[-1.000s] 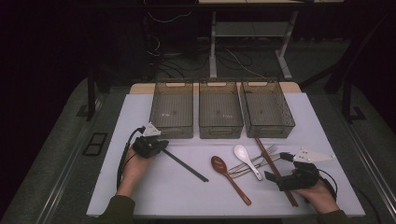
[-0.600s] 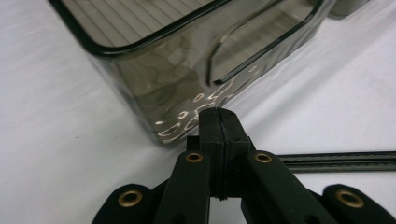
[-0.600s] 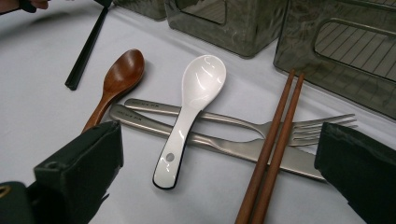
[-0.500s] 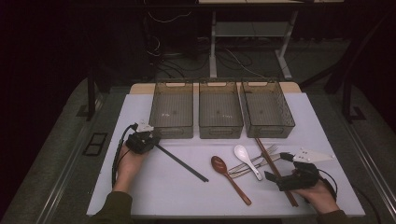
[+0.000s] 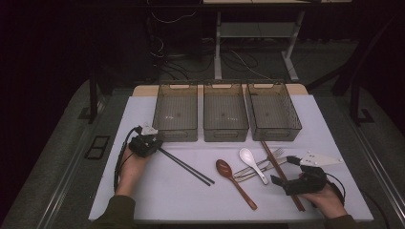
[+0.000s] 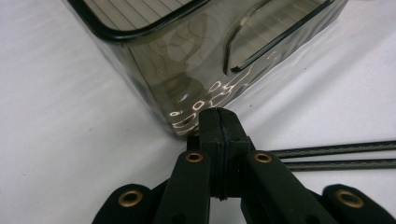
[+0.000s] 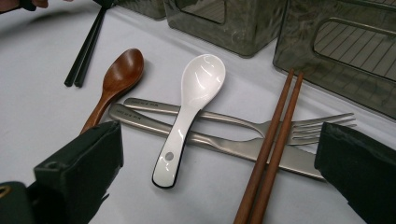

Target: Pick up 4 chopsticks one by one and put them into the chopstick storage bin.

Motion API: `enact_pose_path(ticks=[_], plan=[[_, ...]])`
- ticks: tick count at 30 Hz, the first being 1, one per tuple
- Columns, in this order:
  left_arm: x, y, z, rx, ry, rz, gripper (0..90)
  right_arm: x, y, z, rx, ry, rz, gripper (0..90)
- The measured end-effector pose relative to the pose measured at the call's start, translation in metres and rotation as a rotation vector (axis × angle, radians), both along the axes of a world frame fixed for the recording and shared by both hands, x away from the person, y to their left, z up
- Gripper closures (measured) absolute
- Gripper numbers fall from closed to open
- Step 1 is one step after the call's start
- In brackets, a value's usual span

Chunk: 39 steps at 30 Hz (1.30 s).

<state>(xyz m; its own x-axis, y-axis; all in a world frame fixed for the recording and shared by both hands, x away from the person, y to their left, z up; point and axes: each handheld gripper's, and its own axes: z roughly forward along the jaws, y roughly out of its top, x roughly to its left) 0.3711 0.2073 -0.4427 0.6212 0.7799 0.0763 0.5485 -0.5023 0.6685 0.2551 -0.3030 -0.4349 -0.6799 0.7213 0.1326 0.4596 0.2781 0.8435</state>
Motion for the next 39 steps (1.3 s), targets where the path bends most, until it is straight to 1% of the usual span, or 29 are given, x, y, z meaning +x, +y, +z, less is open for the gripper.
enact_pose_path(ticks=[10,16,17,27,33,36,39], plan=[[-0.001,0.003,0.001,0.006,0.006,-0.003,89.4,0.0,-0.001,0.0,0.002,-0.001,-0.002,1.0],[-0.003,0.005,0.002,0.025,0.014,-0.014,89.3,0.0,-0.001,0.0,0.002,0.0,-0.003,1.0],[-0.003,0.005,0.002,0.02,0.015,-0.013,89.4,0.0,-0.001,0.0,0.002,0.0,-0.004,1.0],[-0.009,0.01,0.004,0.032,0.027,-0.021,89.3,0.0,-0.002,0.0,0.004,-0.001,-0.007,1.0],[-0.012,0.013,0.004,0.031,0.034,-0.015,89.3,0.0,-0.002,0.0,0.004,-0.003,-0.008,1.0],[-0.014,0.014,0.005,0.04,0.041,-0.018,89.3,0.0,-0.002,0.0,0.004,-0.002,-0.008,1.0],[-0.015,0.015,0.005,0.036,0.042,-0.016,89.3,0.0,-0.002,0.0,0.004,-0.002,-0.008,1.0]])
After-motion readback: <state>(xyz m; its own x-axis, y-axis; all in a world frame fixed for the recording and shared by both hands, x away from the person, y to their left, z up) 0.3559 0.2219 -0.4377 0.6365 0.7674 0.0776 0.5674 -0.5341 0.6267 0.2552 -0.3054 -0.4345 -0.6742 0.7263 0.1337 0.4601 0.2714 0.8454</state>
